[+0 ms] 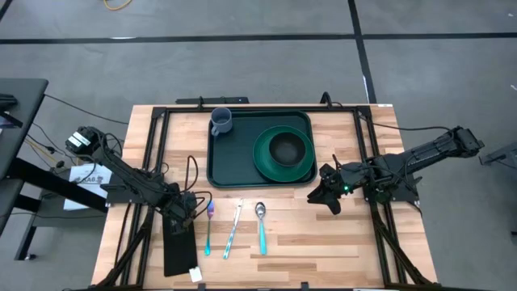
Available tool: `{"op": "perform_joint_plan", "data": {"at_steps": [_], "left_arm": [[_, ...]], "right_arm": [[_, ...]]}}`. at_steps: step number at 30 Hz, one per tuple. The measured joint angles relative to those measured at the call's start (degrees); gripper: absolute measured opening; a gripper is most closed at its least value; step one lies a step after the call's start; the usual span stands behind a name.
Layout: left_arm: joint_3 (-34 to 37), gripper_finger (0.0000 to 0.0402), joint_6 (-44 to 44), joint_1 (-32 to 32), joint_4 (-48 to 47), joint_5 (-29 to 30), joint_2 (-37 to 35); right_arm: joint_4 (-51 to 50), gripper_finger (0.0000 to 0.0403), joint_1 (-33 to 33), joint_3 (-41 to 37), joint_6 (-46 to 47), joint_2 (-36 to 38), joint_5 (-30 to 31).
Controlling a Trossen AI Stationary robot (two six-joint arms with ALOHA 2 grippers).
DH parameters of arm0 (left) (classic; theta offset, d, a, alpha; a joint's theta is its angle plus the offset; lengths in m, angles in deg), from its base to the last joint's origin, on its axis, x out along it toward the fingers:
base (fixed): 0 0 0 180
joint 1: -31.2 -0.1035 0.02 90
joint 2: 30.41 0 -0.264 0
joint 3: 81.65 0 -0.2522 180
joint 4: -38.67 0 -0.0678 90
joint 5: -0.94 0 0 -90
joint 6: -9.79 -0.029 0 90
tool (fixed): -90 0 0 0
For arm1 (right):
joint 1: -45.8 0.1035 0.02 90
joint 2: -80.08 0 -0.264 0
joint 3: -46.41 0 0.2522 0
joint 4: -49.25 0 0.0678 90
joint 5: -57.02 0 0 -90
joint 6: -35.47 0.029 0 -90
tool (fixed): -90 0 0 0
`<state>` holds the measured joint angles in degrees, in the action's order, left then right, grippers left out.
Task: Set up tray
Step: Put the black napkin on the left side of the green plate on the black tray
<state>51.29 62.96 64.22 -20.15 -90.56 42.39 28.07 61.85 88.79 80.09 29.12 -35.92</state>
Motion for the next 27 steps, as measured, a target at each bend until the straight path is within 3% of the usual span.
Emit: {"op": "perform_joint_plan", "data": {"at_steps": [27], "left_arm": [[0.5,0.0199,-6.3,-2.8,4.1,2.0,0.4]], "right_arm": [[0.2,0.0108,0.0,0.0,0.0,0.0,0.0]]}}
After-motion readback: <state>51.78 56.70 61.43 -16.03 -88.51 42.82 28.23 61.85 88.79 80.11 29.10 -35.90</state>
